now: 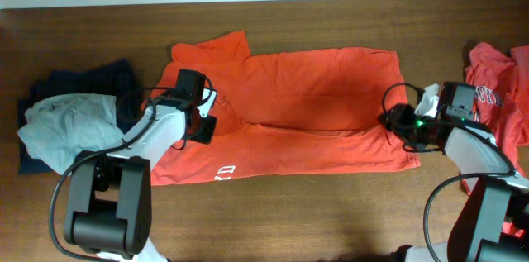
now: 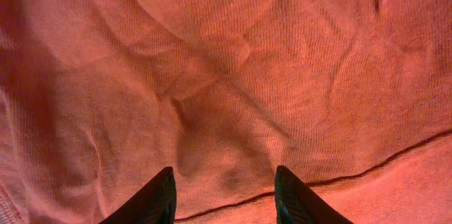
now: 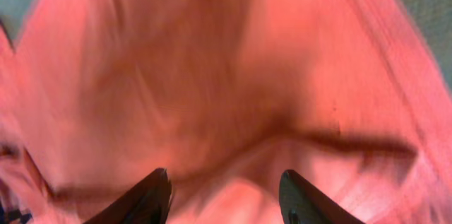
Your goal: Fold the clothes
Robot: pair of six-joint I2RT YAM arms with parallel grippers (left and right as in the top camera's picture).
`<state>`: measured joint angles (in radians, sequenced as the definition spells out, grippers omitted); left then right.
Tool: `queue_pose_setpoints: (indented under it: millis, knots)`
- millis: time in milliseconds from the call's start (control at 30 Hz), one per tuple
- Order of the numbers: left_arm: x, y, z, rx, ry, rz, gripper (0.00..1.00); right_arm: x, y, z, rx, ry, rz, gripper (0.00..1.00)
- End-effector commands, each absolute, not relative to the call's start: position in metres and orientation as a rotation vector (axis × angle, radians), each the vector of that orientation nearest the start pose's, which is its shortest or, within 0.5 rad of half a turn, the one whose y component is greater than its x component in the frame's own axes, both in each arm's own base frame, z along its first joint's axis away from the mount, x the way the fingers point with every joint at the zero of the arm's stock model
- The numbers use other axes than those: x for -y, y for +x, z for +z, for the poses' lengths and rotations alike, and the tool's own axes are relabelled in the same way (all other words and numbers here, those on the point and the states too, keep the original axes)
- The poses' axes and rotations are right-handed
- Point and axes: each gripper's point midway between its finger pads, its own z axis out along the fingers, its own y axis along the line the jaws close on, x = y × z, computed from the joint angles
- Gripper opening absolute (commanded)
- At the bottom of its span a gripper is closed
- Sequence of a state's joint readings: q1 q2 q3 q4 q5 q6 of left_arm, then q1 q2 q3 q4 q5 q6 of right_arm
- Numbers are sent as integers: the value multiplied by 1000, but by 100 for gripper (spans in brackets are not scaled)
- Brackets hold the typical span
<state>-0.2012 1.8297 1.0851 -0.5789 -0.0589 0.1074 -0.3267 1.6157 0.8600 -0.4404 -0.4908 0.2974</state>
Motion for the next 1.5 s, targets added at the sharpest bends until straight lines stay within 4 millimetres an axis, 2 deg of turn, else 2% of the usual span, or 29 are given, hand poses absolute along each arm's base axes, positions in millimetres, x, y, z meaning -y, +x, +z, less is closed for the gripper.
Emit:
queue_pose_setpoints:
  millis: [0,100,300,433,600,700,733,867,1033,1267,1467]
  knots:
    - [64,360,3,-2876,418,52,45,39,329,40,-2681,599,543,54]
    - [65,361,4,-2872,418,51,45,54,320,31,-2729,623,399,53]
    - [65,365,4,-2857,415,49,45,59,332,31,-2688,604,374,48]
    - [65,364,4,-2857,415,49,45,50,335,24,-2710,554,370,46]
    - [65,364,4,-2857,415,49,45,42,336,15,-2760,488,231,44]
    - [65,364,4,-2858,415,50,46,45,336,14,-2760,504,170,37]
    - [65,364,4,-2858,415,49,46,48,335,14,-2759,521,154,30]
    - [65,364,4,-2858,415,50,46,53,335,15,-2756,529,111,18]
    - [65,364,4,-2859,415,50,45,59,340,23,-2730,529,75,14]
    - [65,364,4,-2861,416,50,46,66,378,49,-2597,434,56,9]
    - [65,364,4,-2861,416,50,46,70,396,60,-2516,380,33,10]
